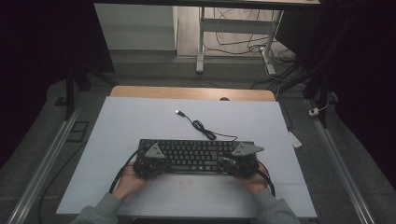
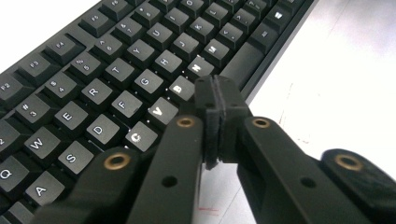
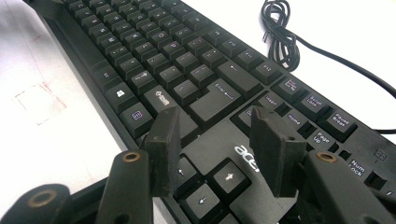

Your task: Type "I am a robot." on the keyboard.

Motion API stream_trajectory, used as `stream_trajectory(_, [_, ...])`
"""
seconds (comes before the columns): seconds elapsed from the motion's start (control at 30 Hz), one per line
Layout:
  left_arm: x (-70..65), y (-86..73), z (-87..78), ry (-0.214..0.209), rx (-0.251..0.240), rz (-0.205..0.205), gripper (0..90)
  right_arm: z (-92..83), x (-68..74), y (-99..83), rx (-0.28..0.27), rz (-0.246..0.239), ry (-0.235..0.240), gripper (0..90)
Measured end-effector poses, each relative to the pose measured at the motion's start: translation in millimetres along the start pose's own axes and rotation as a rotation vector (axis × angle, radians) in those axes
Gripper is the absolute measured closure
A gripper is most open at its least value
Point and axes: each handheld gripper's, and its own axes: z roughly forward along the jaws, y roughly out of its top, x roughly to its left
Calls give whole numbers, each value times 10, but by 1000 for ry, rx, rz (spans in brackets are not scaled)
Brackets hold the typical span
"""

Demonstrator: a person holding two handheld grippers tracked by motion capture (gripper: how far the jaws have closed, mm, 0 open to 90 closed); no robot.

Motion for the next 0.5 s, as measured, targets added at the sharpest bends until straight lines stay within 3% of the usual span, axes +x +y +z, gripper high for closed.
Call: stream_trajectory(0.5, [31,-32,99,5,13,-13,888,8,5,-2,-2,-1,0,532])
